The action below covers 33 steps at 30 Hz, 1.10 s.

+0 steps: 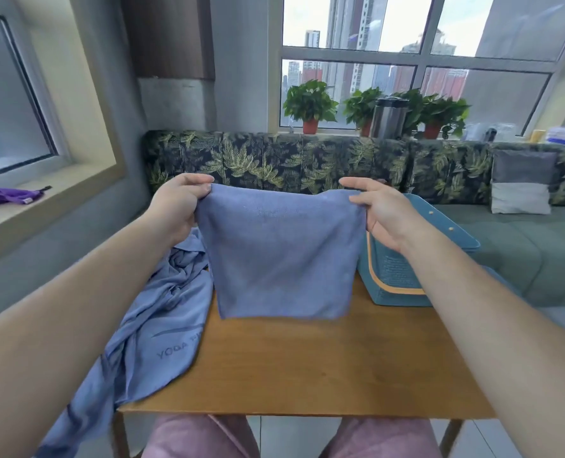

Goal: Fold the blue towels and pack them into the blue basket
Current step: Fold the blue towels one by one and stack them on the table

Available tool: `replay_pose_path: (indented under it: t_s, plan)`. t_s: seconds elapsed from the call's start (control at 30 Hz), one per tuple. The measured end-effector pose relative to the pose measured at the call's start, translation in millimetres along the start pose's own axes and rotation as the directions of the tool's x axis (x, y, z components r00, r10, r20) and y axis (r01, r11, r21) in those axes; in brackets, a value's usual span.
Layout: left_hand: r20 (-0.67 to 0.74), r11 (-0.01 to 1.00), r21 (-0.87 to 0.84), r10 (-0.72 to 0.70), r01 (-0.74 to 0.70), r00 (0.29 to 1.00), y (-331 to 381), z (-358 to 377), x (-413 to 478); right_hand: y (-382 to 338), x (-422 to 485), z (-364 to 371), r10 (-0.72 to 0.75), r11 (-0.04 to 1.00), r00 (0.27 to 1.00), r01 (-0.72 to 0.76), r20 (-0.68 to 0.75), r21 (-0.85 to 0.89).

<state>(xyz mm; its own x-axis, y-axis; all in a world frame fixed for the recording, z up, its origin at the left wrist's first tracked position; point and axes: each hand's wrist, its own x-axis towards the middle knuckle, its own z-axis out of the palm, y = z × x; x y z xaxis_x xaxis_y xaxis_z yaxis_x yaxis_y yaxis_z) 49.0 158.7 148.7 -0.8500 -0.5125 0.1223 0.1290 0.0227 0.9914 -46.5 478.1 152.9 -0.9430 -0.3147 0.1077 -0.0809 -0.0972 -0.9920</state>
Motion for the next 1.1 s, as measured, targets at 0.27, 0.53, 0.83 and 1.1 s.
replay_pose_path:
  t_s: [0.27,0.53,0.83,1.1]
  plan:
    - [0.043,0.998,0.031,0.056,-0.057,0.998,17.5,-3.3,-12.5,-13.2,-14.2,-5.2,-0.035,0.999,0.999,0.036,0.026,-0.006]
    - [0.028,0.98,-0.156,0.131,-0.125,0.991,34.6,-14.4,-40.5,-35.4,-45.1,-23.1,-0.117,0.993,0.991,0.117,0.065,-0.007]
    - [0.002,0.866,0.421,0.296,-0.269,0.955,13.6,2.8,-13.6,-25.9,-35.2,-20.2,-0.271,0.715,0.962,0.185,-0.023,-0.675]
    - [-0.007,0.749,0.619,0.306,-0.236,0.952,-16.5,20.6,51.4,17.6,45.0,-18.5,-0.312,0.642,0.941,0.11,-0.128,-0.759]
